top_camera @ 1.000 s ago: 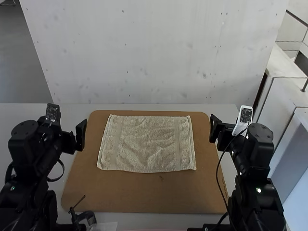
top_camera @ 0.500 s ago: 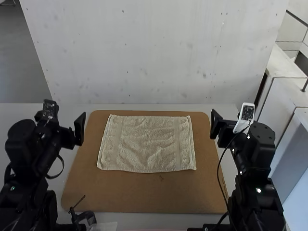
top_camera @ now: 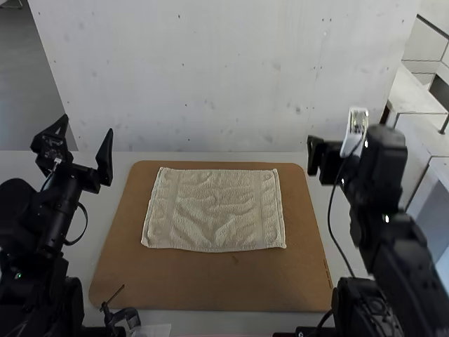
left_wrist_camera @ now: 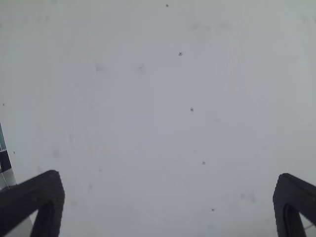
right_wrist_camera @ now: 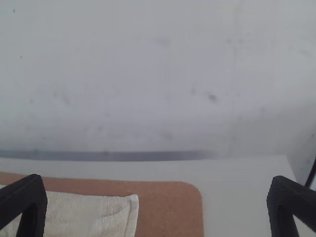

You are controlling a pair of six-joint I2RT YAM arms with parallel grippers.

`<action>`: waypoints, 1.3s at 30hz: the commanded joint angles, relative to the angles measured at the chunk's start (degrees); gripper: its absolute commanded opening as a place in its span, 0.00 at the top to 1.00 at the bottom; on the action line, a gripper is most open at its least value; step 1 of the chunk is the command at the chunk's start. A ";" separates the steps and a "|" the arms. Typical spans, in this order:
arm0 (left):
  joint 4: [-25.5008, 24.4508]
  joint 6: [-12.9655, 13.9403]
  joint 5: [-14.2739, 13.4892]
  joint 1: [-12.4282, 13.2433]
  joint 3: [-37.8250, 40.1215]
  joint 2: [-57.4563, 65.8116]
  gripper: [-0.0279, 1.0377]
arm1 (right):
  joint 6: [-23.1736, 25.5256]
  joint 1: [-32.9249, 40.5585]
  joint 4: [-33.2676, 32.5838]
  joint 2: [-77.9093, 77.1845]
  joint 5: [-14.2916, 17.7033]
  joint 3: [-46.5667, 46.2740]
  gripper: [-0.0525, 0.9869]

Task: Fold the towel.

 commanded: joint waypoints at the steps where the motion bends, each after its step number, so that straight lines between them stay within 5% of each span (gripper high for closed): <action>1: 0.75 1.96 -0.08 -0.56 2.19 4.61 0.09 | 0.99 -0.02 0.19 6.73 0.39 5.25 0.02; 4: 0.84 2.13 -0.35 -2.67 8.61 20.69 0.09 | 0.99 0.07 0.10 11.65 0.56 7.88 0.02; 11: 0.05 -0.59 -3.42 -2.84 21.88 48.29 0.09 | 1.60 0.59 -2.71 21.23 1.36 12.89 0.02; 16: -10.32 -4.55 -4.74 -4.25 31.11 62.26 0.09 | 1.43 1.12 -7.37 30.02 1.97 17.73 0.02; 20: -18.23 -6.13 -1.75 -6.01 38.05 72.28 0.09 | 1.60 2.09 -10.44 36.96 -2.25 21.24 0.02; 23: -19.99 -6.04 -0.61 -6.89 40.51 77.47 0.09 | 3.71 2.00 -11.15 43.38 -6.91 23.53 0.02; 27: -19.90 -6.30 -0.43 -7.77 42.36 82.83 0.09 | 3.71 2.26 -13.78 53.93 -7.35 29.24 0.02; 32: -19.64 -6.57 -0.43 -7.68 44.29 87.14 0.09 | -0.60 3.32 -27.14 66.23 -8.93 42.16 0.03; 39: -18.85 -5.25 0.62 -6.97 45.44 90.65 0.09 | -5.69 4.11 -36.90 80.73 -8.93 56.49 0.03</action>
